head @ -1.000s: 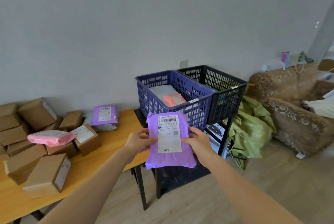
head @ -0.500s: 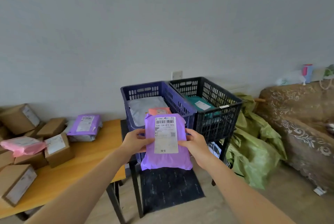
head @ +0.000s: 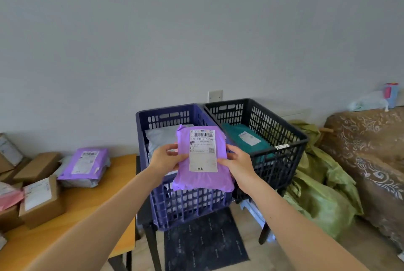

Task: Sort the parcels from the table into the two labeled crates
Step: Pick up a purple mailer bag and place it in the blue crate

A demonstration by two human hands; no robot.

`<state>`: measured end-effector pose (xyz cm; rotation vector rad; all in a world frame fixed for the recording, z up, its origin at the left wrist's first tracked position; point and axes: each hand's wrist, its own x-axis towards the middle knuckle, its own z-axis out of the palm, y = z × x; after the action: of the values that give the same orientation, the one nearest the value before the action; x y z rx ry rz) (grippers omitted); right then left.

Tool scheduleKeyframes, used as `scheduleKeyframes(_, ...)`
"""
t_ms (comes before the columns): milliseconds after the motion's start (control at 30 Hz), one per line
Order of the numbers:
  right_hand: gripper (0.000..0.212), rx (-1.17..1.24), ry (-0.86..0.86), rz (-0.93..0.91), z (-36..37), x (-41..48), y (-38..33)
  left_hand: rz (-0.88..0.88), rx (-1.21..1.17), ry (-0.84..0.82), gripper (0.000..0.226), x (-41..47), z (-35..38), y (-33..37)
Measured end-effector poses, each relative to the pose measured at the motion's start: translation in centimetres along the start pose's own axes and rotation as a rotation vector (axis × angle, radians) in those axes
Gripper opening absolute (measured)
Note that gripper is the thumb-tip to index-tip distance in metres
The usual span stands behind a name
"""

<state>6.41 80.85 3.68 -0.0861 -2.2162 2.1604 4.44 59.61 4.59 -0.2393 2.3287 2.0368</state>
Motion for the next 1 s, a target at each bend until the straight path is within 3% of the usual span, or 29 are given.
scheduleKeyframes(200,0.045,-0.018,0.008,0.046,1.8,9.1,-0.7,0.04,-0.028,0.001,0.045,8.4,-0.9,0.8)
scheduleKeyframes(500,0.057,-0.154,-0.051,0.044,4.3,20.9,0.7,-0.047,0.039,-0.117,0.072,18.3,-2.7,-0.3)
scheduleKeyframes(733,0.032,-0.168,-0.094,0.087,7.1,28.0,3.4,-0.099,0.087,-0.038,0.071,25.0,-2.1,-1.8)
scheduleKeyframes(1000,0.046,-0.347,-0.169,0.119,9.2,34.9,7.2,-0.185,0.099,0.064,0.067,31.2,-0.7,-5.0)
